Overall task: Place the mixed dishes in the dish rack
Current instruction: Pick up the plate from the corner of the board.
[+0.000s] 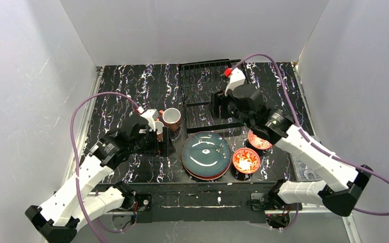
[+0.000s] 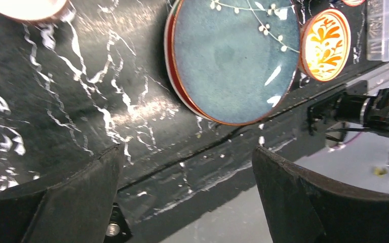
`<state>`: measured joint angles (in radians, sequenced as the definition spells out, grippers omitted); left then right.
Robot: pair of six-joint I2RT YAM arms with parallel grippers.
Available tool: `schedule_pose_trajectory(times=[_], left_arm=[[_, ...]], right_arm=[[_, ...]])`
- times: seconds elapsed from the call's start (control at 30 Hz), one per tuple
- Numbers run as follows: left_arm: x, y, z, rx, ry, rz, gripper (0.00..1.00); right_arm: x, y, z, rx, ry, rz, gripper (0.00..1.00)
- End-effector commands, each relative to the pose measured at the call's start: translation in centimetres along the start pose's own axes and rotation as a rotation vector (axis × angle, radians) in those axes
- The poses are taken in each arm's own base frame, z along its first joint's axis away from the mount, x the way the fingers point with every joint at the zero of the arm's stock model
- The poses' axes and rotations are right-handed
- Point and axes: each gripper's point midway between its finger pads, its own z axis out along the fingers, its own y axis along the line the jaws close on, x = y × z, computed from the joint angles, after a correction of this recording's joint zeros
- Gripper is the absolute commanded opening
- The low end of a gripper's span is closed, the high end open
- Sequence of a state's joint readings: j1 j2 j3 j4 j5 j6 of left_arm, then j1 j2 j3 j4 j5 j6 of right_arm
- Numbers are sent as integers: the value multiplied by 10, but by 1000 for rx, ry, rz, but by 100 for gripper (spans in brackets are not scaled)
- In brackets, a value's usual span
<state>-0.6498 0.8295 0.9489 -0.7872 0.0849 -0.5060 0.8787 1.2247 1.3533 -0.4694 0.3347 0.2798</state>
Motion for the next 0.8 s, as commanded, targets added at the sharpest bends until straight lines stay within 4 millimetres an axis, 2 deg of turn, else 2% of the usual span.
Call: schedule_pose_trajectory(times=[0.0, 0.13, 0.3, 0.77], left_arm=[[20, -18, 4, 22, 97, -173, 95], [31, -17, 16, 13, 116, -228, 94], [41, -20, 33, 22, 141, -280, 89], [57, -20, 80, 22, 186, -389, 79]], right_arm=[[25, 2, -15, -52, 30, 54, 69], [49, 1, -20, -77, 79, 67, 67], [73, -2, -25, -80, 137, 69, 66], [132, -34, -21, 59, 265, 43, 64]])
